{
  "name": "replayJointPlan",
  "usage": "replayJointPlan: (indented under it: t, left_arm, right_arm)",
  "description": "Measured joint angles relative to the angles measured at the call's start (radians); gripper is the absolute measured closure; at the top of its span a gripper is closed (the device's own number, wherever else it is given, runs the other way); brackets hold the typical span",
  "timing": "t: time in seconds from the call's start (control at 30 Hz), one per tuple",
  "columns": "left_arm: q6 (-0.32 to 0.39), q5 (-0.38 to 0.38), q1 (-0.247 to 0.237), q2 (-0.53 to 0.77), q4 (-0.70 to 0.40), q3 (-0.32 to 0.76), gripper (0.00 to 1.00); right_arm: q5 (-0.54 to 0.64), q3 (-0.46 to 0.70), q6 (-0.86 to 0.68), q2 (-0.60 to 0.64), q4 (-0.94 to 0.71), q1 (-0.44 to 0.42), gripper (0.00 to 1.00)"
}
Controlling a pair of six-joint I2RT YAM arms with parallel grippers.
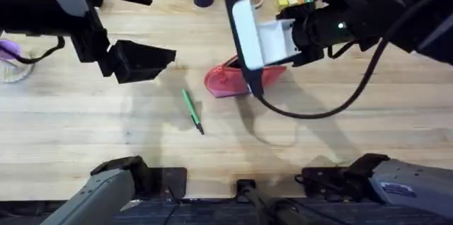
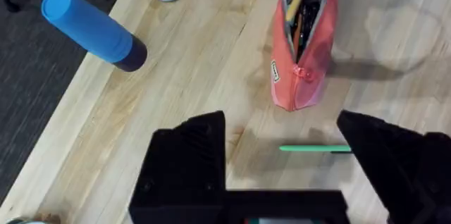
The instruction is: Unzip the bag, pick up the pens from the table one at a time and place them inside, then zip the bag closed.
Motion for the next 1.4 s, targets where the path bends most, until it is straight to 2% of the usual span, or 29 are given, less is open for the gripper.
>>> replayJointPlan:
  t: [0.23,0.6,0.97,1.4]
  left_arm:
    - [0.000,0.001,0.000,0.000,0.000,0.000,0.007]
    - [0.000,0.004,0.000,0.000,0.000,0.000,0.007]
    - [0.000,0.004,0.000,0.000,0.000,0.000,0.007]
    - [0.000,0.004,0.000,0.000,-0.001,0.000,0.007]
  right_arm:
    - [0.000,0.000,-0.176,0.074,-0.080,0.035,0.970]
    - [0.004,0.000,-0.311,0.122,-0.036,0.049,0.970]
    - [0.004,0.000,-0.277,0.203,-0.002,0.036,0.970]
    - [-0.023,0.000,-0.107,0.233,0.084,0.037,0.970]
